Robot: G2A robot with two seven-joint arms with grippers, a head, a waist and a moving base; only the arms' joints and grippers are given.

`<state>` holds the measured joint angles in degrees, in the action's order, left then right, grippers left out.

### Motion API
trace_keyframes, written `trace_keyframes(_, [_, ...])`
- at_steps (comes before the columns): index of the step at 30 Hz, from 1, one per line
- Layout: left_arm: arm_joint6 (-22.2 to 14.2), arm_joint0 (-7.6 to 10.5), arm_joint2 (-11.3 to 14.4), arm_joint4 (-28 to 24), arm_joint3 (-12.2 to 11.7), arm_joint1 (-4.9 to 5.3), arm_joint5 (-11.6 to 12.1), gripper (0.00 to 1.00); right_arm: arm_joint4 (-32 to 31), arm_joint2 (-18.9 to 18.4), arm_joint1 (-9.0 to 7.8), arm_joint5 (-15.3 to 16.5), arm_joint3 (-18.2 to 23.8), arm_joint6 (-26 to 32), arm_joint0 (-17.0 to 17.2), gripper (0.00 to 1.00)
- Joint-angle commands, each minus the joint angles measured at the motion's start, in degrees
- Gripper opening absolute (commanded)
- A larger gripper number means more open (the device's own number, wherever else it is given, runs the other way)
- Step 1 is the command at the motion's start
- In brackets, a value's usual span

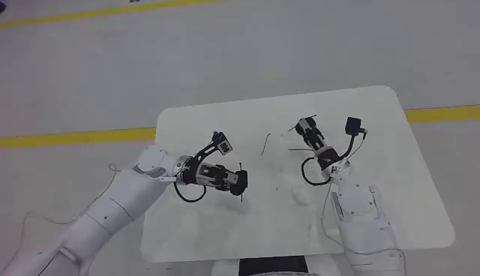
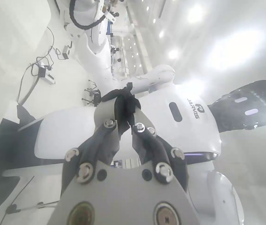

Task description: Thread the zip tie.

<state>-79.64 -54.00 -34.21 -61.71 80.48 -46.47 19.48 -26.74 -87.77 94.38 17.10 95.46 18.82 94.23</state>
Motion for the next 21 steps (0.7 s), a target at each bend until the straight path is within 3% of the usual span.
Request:
trace_keyframes(1, [0.0, -0.01, -0.02, 0.0, 0.01, -0.01, 0.0, 0.0, 0.0, 0.0, 0.0, 0.0, 0.0, 0.0, 0.0, 0.0])
trace_keyframes(5, [0.0, -0.01, -0.02, 0.0, 0.01, -0.01, 0.0, 0.0, -2.6, 0.43, -0.5, 2.38, 1.11, -0.8, -0.6, 0.0])
trace_keyframes(10, [0.0, -0.01, -0.02, 0.0, 0.01, -0.01, 0.0, 0.0, -0.92, 2.29, -2.42, 2.38, 5.42, 0.63, -1.51, 0.0])
trace_keyframes(21, [0.0, -0.01, -0.02, 0.0, 0.01, -0.01, 0.0, 0.0, 8.4, 8.6, -10.57, 2.38, 11.05, 4.35, -4.08, 0.0])
